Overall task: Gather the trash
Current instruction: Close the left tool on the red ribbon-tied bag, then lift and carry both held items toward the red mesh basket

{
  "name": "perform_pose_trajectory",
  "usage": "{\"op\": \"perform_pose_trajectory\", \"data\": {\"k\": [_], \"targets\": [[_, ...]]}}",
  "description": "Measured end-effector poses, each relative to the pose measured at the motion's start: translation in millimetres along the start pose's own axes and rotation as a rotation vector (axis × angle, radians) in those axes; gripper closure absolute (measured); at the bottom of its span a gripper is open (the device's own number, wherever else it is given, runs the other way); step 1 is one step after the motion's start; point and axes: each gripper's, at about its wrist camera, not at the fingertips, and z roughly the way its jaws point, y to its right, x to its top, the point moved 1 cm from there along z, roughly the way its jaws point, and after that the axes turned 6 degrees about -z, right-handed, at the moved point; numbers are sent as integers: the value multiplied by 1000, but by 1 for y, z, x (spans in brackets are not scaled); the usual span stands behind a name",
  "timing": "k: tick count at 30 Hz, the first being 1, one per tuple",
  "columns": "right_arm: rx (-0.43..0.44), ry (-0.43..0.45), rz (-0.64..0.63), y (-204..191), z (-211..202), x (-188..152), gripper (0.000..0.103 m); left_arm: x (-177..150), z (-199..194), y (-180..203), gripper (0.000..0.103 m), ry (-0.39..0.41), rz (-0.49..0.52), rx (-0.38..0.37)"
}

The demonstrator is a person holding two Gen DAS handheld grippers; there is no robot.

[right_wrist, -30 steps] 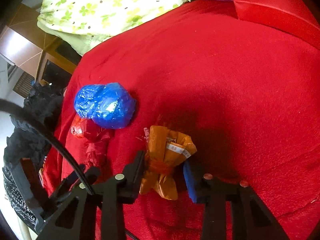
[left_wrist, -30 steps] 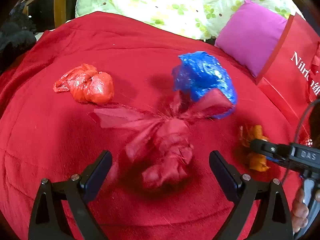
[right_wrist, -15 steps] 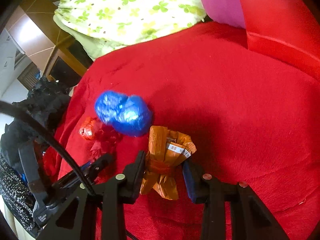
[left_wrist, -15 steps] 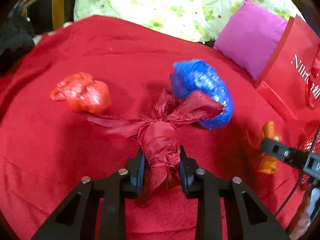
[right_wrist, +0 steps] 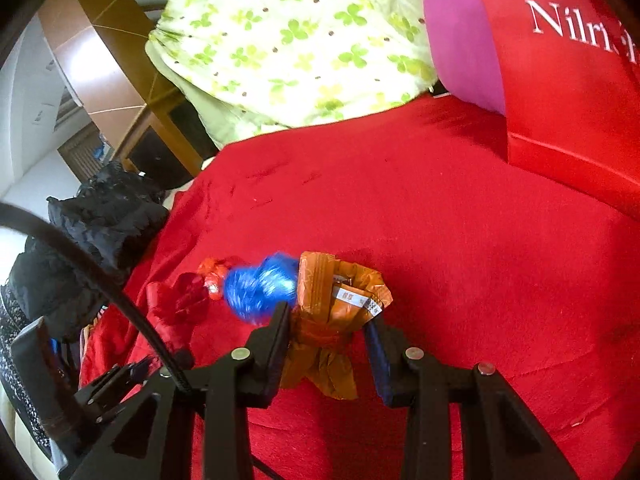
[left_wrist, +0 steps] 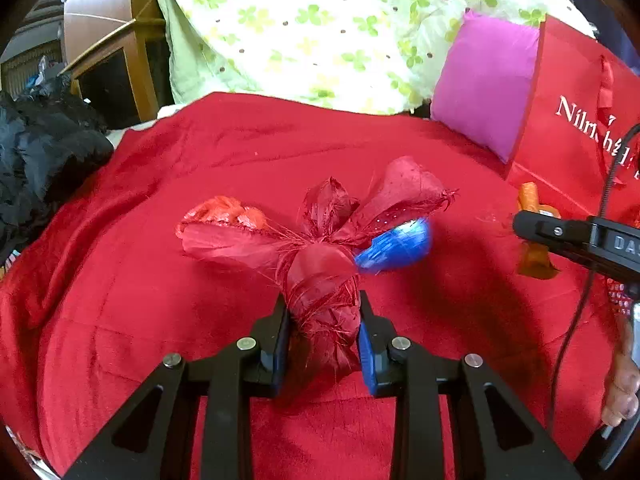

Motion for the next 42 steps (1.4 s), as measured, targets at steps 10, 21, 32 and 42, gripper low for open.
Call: {"op": "perform_pose_trajectory", "data": {"k": [10, 21, 32, 42], "targets": [[-6, 62, -73, -20, -14, 6, 64, 4, -38, 3, 72, 91, 6, 15], [-8, 145, -148, -31, -42, 9, 64, 6, -59, 14, 72, 161, 33, 14], [-22, 193, -180, -28, -63, 9, 64, 8, -72, 29, 72, 210, 65, 15], [-35, 200, -154, -11, -72, 10, 64, 7, -69, 40, 71, 218, 102, 18]]}}
